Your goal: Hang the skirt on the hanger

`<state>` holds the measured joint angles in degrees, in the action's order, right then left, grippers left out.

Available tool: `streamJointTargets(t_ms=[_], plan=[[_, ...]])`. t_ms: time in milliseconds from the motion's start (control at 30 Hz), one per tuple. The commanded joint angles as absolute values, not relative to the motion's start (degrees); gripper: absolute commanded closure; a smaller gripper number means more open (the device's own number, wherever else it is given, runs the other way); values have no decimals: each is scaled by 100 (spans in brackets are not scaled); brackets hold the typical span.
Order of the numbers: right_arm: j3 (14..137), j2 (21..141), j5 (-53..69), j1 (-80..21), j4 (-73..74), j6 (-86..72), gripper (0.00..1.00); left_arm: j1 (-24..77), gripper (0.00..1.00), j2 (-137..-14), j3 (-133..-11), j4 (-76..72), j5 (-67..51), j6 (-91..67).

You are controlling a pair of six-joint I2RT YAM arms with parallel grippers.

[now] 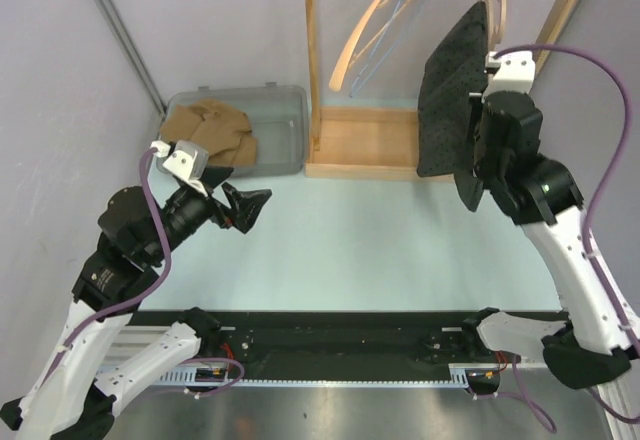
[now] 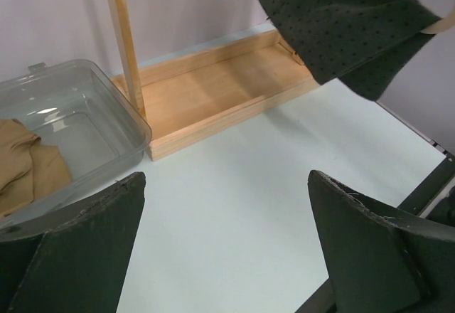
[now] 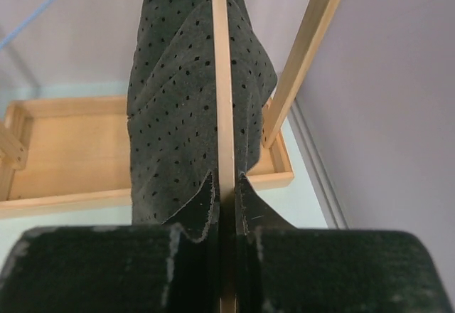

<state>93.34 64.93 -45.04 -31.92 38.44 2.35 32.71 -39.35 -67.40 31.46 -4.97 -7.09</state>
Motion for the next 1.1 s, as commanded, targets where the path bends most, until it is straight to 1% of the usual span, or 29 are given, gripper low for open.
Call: streamJointTargets(t_ms=[0, 100, 133, 200, 233, 400, 767, 933, 1067], plan=[[9746, 6687, -2491, -2095, 3130, -122, 100, 3261, 0, -3911, -6689, 2918, -685, -914], [10062, 7030, -1839, -1549, 2945, -237, 100, 3261, 0, -3911, -6645, 2909, -747, -1002], [10124, 7118, -1289, -1181, 2883, -307, 100, 3269, 0, -3902, -6636, 2900, -773, -1037], [10247, 7259, -715, -784, 2708, -448, 100, 3261, 0, -3902, -6583, 2900, -808, -1072], [10361, 7408, -164, -425, 2646, -492, 100, 3261, 0, -3894, -6566, 2900, -817, -1098], [10985, 7980, 1175, 298, 2645, -615, 100, 3261, 0, -3867, -6416, 2874, -809, -1160], [12488, 9306, 2574, 1098, 2988, -738, 100, 3261, 0, -3990, -6258, 2734, -853, -1301], [12735, 9668, 3251, 1520, 3015, -948, 100, 3261, 0, -4052, -6214, 2672, -853, -1327], [12762, 9913, 3533, 1661, 3058, -1081, 100, 3261, 0, -4104, -6214, 2602, -782, -1354]])
